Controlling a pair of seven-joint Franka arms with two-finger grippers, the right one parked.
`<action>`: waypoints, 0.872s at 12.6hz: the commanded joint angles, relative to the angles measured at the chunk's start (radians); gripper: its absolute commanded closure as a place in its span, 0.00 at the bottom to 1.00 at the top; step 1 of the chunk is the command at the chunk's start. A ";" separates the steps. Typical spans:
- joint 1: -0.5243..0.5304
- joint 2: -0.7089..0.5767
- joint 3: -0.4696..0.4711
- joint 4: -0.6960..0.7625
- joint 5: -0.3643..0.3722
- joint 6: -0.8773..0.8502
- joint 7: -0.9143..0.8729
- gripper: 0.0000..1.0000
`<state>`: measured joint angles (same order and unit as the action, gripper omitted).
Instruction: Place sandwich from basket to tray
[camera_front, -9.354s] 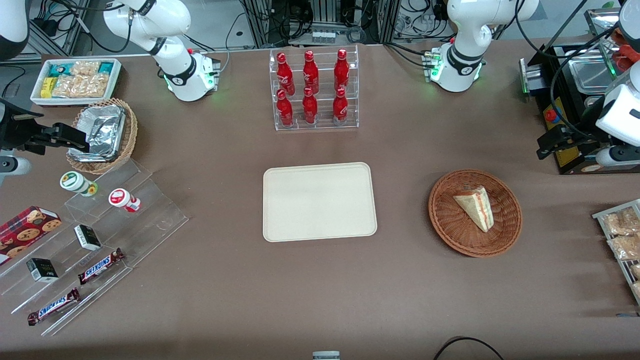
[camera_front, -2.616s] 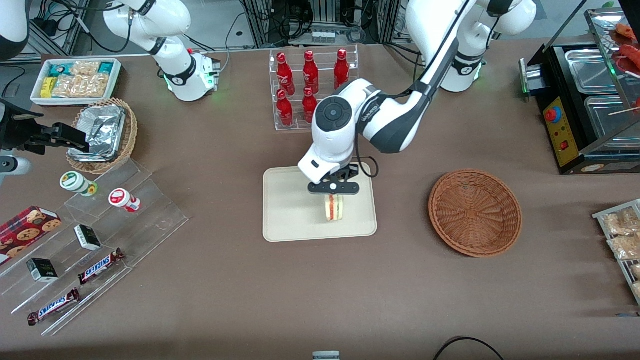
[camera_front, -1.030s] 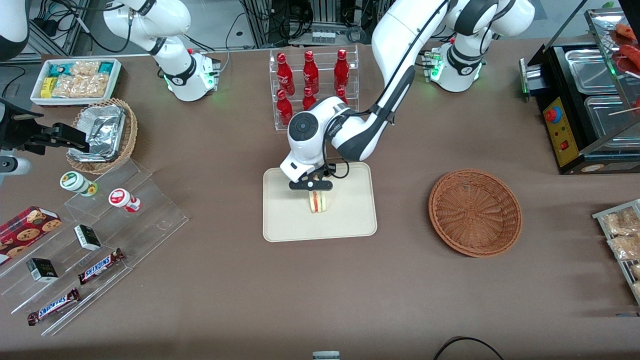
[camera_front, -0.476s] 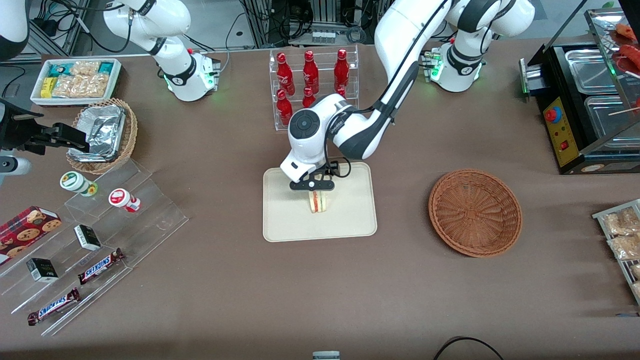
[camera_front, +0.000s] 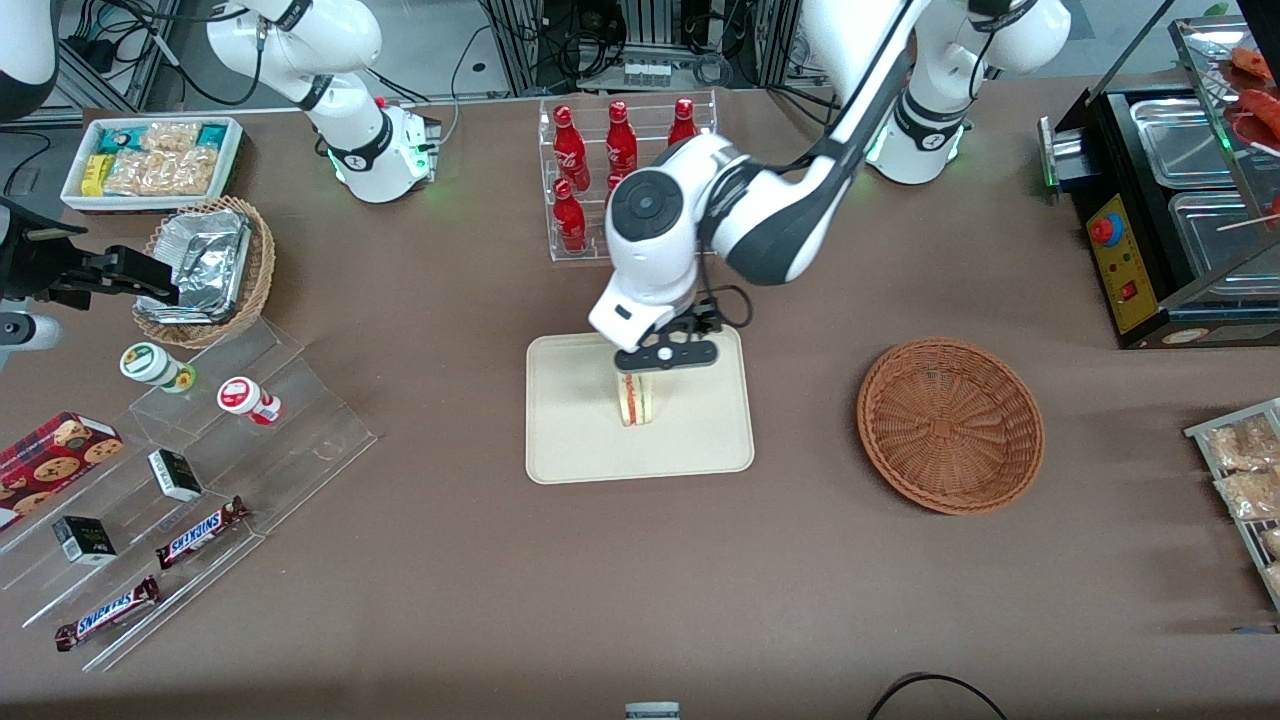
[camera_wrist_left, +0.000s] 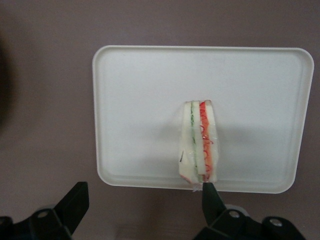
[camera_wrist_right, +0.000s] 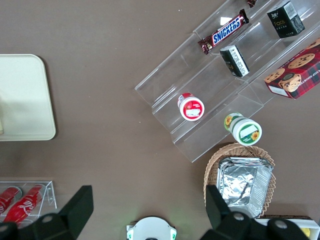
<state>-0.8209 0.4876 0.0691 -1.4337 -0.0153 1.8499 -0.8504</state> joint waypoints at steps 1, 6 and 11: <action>-0.004 -0.093 0.076 -0.037 0.006 -0.054 0.010 0.00; -0.003 -0.168 0.269 -0.054 -0.006 -0.124 0.215 0.01; -0.003 -0.228 0.431 -0.068 -0.029 -0.176 0.447 0.01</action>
<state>-0.8090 0.2957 0.4647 -1.4699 -0.0244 1.6887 -0.4593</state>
